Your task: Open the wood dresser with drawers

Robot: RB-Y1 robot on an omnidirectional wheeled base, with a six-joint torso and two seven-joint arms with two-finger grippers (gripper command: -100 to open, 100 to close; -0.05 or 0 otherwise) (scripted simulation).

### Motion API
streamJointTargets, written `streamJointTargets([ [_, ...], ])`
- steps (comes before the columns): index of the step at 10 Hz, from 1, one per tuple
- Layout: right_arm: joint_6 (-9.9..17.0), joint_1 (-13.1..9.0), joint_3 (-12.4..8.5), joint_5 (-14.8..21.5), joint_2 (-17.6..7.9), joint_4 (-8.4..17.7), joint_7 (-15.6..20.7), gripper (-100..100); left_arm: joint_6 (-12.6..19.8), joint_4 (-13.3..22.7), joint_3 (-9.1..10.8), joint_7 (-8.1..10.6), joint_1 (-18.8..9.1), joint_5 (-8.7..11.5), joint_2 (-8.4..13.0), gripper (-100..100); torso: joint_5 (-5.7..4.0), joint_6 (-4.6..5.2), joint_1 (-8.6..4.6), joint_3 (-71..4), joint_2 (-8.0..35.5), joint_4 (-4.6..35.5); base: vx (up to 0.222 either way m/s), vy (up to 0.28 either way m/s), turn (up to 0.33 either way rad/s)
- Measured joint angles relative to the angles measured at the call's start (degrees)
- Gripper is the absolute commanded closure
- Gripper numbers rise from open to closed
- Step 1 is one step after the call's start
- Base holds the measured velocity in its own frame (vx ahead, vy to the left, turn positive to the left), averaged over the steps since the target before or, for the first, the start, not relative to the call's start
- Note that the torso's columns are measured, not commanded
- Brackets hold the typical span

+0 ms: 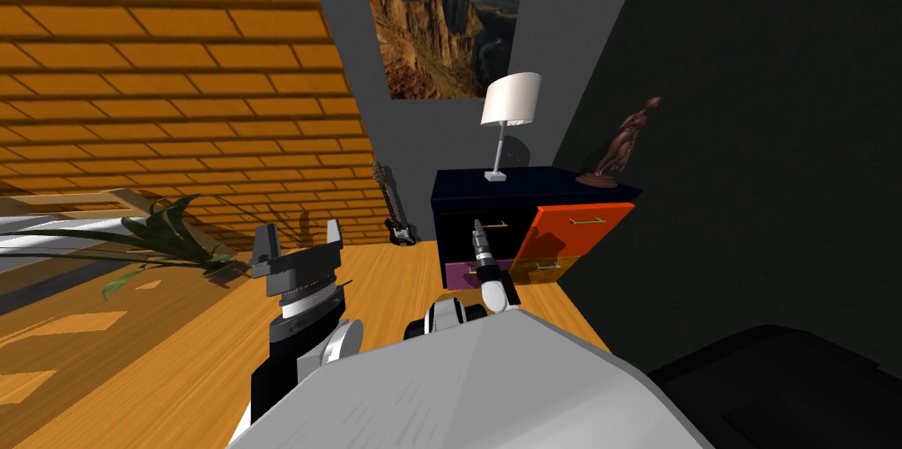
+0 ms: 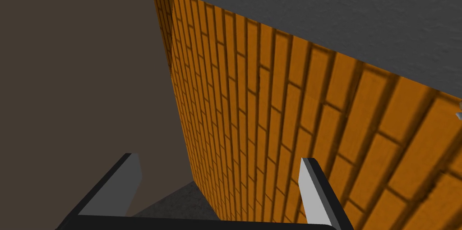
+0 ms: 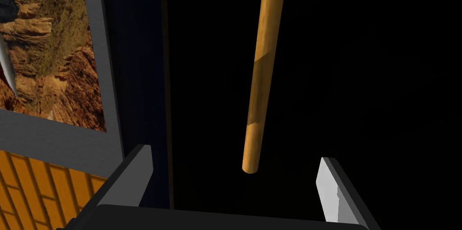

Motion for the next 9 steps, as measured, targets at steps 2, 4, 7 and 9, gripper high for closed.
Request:
streamJointTargets([
  [2,-0.8,0.2,0.5,0.7,-0.2,0.9,-1.0,-100,0.0,0.0,0.00,0.00,0.0,0.0,0.0,0,0.08,0.02,0.06,0.1,0.2,0.2,-0.034,-0.011,0.001],
  [4,-0.5,-0.5,-0.1,2.4,-0.4,2.1,0.7,-100,0.0,0.0,0.00,0.00,0.0,0.0,0.0,0,-0.01,0.01,-0.09,0.0,0.0,0.0,-0.058,-0.057,-0.009],
  [7,0.3,-1.0,-0.8,2.8,-1.5,2.2,1.4,-100,0.0,0.0,0.00,0.00,0.0,0.0,0.0,0,0.08,0.03,0.25,-0.2,-0.3,-0.1,0.043,0.025,-0.138],
  [9,2.2,-1.0,-1.5,1.7,-3.4,0.8,0.6,-100,0.0,0.0,-0.01,0.00,0.0,0.0,0.0,0,0.07,-0.01,0.20,-0.1,-0.2,-0.1,0.072,0.066,-0.081],
])
